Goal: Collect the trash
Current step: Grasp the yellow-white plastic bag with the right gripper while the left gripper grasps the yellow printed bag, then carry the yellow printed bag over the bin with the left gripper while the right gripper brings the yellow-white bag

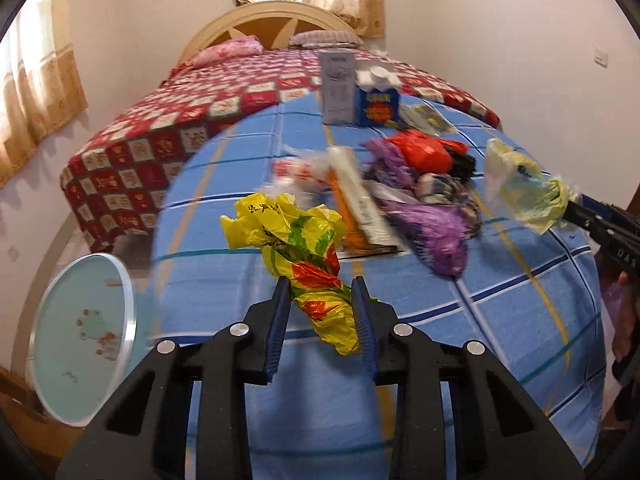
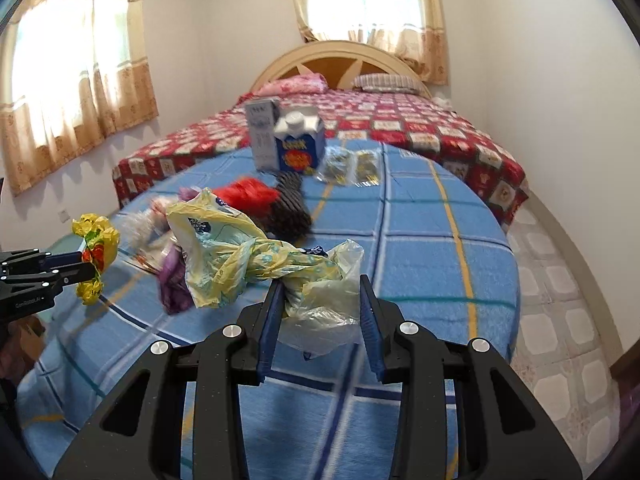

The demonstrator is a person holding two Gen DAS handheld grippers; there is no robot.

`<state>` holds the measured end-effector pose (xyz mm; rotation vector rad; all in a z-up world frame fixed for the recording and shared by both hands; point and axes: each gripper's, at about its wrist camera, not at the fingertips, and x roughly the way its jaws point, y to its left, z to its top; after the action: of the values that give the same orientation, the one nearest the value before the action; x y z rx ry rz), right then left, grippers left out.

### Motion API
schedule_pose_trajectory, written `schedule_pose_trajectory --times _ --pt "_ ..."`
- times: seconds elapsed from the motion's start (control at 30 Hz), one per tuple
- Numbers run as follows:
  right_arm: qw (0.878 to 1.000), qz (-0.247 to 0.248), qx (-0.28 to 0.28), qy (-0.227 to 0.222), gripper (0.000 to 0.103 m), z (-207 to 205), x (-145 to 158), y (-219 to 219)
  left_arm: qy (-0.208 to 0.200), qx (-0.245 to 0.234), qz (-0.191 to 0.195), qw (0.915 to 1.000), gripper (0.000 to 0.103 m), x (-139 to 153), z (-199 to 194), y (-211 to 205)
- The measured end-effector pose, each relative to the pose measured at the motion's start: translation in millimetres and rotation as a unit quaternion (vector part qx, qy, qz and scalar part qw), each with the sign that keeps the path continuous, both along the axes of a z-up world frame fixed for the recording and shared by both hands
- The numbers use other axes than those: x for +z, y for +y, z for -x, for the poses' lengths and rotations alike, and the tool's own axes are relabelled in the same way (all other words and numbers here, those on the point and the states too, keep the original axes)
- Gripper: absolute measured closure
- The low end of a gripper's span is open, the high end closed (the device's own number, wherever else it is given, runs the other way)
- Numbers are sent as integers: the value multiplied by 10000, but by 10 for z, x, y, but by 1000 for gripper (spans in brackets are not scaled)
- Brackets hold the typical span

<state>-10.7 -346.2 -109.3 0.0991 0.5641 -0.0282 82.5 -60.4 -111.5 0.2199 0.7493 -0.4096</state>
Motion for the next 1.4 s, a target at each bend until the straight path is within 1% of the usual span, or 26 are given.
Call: schedule_pose_trajectory --times 0.17,0.33,0.43,0.67,0.83,0.97,1.4 --pt "9994 26 316 -111 66 -95 132 247 -238 428 -169 9987 71 93 -35 386" --pt "9981 103 599 -130 65 -310 182 543 -334 928 -285 9947 71 132 -136 740" --pt "9970 112 751 -125 65 -460 198 703 -374 1103 -313 9927 71 147 -170 887" --pt "9932 191 1143 -111 65 -782 241 1129 -404 1439 -383 9880 71 147 -259 1180" --pt "9906 216 1352 -72 65 -945 250 1347 -416 1690 -433 9838 71 138 -310 1402" --pt "9876 272 1545 -19 65 -1107 245 1556 -348 1828 -453 9815 71 94 -350 1546" --pt "9789 501 1977 115 65 -1448 184 2030 -211 2220 -471 9737 71 3 -433 1911"
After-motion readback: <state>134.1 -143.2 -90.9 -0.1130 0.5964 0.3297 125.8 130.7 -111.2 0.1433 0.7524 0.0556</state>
